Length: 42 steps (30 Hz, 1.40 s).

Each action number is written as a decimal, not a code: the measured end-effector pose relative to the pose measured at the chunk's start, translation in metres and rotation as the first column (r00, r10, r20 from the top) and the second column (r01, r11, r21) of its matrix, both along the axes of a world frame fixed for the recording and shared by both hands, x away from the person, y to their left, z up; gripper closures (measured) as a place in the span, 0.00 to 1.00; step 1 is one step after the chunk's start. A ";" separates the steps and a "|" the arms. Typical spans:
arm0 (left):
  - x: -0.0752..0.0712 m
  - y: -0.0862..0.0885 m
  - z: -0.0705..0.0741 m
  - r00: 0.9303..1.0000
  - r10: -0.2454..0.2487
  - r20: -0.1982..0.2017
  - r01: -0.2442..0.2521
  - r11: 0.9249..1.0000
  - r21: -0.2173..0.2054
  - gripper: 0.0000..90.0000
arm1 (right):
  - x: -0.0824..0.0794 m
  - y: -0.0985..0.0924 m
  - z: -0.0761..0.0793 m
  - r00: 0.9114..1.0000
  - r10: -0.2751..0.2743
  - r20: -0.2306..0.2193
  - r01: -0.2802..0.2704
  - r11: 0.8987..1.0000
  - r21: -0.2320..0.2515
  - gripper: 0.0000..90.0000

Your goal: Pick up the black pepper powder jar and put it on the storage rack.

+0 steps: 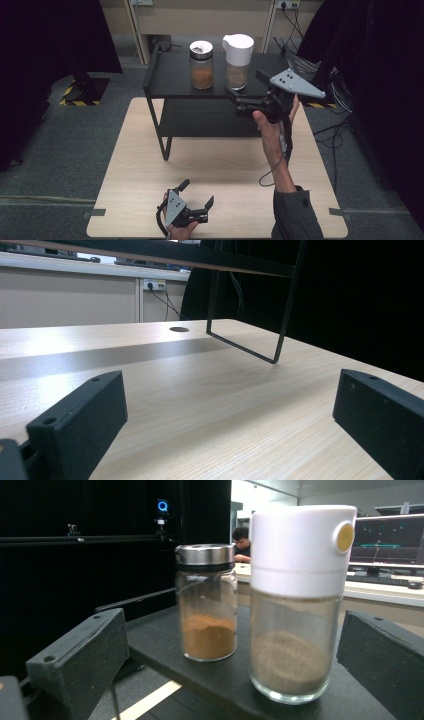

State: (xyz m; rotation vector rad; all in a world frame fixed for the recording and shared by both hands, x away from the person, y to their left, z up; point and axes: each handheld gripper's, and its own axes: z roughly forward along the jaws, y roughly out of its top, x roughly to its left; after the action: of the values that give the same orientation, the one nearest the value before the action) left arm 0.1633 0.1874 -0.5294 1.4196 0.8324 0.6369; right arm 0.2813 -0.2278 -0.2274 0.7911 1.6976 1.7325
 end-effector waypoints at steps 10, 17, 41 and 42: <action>0.000 0.001 -0.001 1.000 -0.005 0.006 0.005 1.000 -0.004 0.00 | -0.023 -0.004 -0.028 1.000 0.007 0.013 -0.007 1.000 -0.011 0.00; 0.000 0.000 0.000 1.000 -0.004 0.003 0.004 1.000 -0.002 0.00 | -0.031 -0.006 -0.046 1.000 0.010 0.003 -0.010 1.000 -0.015 0.00; 0.000 0.000 0.000 1.000 -0.004 0.005 0.004 1.000 0.001 0.00 | -0.069 -0.022 -0.138 1.000 -0.005 -0.025 0.005 1.000 -0.007 0.00; 0.000 0.000 0.000 1.000 -0.004 0.005 0.004 1.000 0.001 0.00 | -0.071 -0.023 -0.142 1.000 -0.008 -0.025 0.008 1.000 -0.007 0.00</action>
State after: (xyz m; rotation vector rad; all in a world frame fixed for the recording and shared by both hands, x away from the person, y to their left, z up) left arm 0.1633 0.1876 -0.5299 1.4199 0.8247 0.6381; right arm 0.2099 -0.2507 -0.3697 0.8189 1.7140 1.7168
